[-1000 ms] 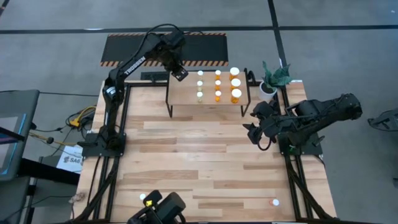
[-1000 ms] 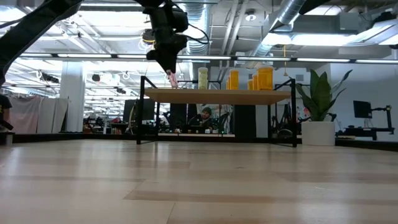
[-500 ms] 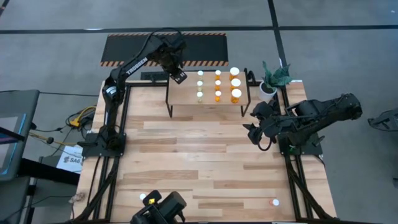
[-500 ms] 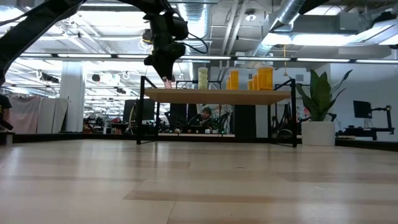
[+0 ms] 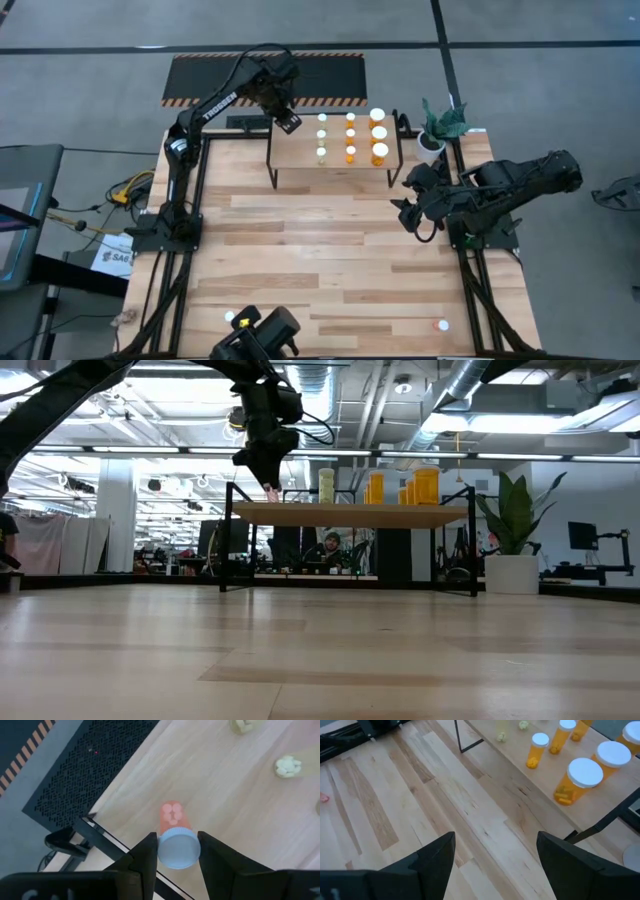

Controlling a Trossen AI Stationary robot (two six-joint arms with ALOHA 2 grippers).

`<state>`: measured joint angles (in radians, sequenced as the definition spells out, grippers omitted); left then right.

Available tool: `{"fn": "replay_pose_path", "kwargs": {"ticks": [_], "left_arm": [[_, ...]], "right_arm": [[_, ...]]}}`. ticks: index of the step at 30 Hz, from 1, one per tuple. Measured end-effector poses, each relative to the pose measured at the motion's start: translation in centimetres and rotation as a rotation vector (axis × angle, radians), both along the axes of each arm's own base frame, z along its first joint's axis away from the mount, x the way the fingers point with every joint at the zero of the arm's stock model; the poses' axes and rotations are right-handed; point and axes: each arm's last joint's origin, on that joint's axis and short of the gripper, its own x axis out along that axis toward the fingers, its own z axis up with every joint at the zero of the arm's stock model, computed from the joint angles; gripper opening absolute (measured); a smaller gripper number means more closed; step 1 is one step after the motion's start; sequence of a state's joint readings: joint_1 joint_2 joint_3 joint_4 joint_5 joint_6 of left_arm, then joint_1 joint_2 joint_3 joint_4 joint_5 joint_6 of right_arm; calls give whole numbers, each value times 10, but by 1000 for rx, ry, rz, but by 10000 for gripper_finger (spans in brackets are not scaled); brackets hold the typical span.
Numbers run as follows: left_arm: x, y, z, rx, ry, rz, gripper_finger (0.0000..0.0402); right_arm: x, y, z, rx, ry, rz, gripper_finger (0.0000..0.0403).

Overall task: Pick and place medicine bottles onto shelf by color
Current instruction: Put the top pink pill bottle to the top on the shelf

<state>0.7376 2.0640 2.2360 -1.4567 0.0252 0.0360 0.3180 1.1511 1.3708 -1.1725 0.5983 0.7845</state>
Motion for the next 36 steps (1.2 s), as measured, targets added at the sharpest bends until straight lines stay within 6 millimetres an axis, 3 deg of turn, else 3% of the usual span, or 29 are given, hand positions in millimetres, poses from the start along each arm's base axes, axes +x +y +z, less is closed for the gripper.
{"fn": "replay_pose_path", "kwargs": {"ticks": [36], "left_arm": [[-2, -3, -1, -31, 28, -7, 110]], "right_arm": [[0, 0, 0, -3, 2, 4, 302]]}}
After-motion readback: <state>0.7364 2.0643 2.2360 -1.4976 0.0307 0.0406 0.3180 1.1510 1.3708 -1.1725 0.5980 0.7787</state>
